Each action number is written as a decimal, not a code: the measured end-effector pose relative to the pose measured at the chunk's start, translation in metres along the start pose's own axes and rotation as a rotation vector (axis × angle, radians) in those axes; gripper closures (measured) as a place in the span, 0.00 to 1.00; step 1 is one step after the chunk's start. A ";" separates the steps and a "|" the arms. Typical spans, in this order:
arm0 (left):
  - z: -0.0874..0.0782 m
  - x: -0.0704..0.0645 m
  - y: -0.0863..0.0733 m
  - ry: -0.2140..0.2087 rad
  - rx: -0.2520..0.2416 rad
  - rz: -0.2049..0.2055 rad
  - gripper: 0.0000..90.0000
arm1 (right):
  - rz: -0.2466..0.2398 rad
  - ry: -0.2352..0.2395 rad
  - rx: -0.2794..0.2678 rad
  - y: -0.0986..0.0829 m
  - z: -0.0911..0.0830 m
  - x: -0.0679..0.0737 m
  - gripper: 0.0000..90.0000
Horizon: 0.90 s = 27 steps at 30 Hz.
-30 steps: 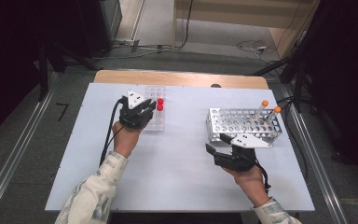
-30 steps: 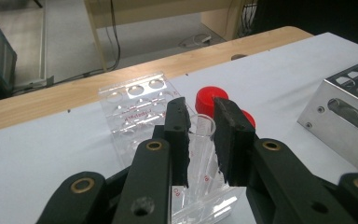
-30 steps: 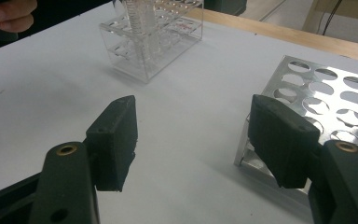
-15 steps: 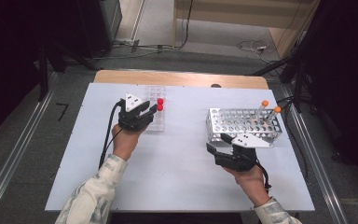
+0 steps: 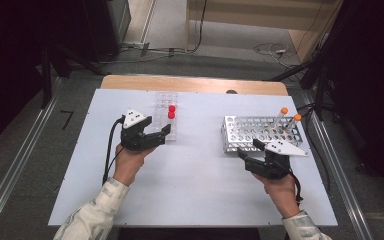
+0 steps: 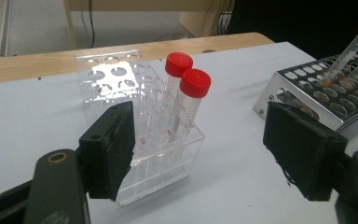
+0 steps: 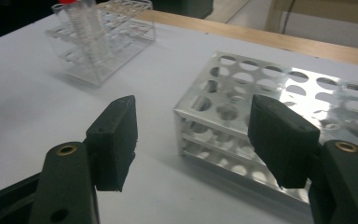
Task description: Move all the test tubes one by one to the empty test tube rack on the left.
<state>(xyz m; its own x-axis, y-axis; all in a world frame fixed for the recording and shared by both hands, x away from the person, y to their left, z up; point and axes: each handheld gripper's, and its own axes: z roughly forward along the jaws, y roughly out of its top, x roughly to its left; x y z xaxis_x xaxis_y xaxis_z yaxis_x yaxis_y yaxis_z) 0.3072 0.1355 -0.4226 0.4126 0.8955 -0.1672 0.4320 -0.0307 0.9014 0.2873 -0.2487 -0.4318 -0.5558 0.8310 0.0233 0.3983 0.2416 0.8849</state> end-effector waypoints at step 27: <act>-0.008 -0.003 -0.006 -0.006 -0.003 0.004 0.26 | 0.199 -0.432 0.017 -0.005 0.011 -0.133 0.52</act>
<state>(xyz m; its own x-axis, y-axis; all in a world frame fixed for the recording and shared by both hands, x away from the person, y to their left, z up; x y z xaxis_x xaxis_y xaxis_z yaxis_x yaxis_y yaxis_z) 0.2965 0.1363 -0.4243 0.4191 0.8927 -0.1658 0.4279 -0.0331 0.9032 0.3674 -0.3553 -0.4444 -0.1144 0.9934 -0.0075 0.4796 0.0618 0.8753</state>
